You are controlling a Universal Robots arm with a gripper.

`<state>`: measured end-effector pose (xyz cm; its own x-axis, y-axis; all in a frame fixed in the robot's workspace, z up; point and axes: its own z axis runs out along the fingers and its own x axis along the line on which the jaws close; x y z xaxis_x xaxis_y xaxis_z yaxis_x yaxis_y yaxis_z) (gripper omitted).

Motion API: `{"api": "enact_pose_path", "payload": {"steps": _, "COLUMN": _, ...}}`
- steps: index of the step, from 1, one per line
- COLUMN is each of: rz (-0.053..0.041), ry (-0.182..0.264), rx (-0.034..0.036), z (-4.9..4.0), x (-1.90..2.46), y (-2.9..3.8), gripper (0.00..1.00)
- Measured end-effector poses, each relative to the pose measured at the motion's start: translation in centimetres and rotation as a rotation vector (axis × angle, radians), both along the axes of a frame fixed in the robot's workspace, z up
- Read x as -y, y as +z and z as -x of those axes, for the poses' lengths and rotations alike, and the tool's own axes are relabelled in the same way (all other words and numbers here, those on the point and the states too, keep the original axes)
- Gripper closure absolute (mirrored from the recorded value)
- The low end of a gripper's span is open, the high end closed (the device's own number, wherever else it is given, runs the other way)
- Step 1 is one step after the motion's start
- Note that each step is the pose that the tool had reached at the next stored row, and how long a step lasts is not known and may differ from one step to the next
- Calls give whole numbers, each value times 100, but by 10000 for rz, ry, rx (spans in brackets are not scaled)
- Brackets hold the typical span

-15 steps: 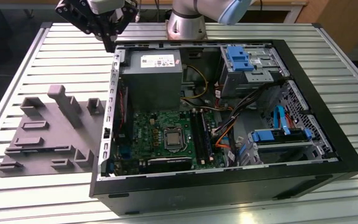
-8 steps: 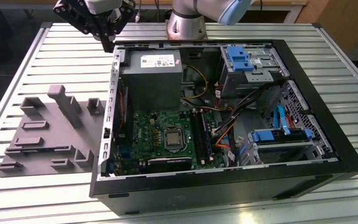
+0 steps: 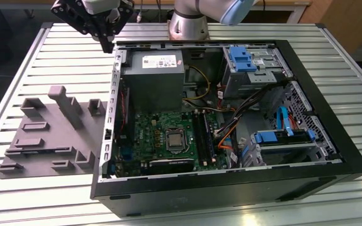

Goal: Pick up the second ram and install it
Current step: 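Reach for the second ram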

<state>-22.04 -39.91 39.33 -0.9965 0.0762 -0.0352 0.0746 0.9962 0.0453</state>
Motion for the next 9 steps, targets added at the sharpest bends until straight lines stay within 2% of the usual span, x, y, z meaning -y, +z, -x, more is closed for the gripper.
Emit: {"api": "enact_pose_path", "payload": {"steps": 9, "rz": 0, "ry": 0, "rx": 12, "z": 49, "x": 0, "y": 0, "gripper": 89}}
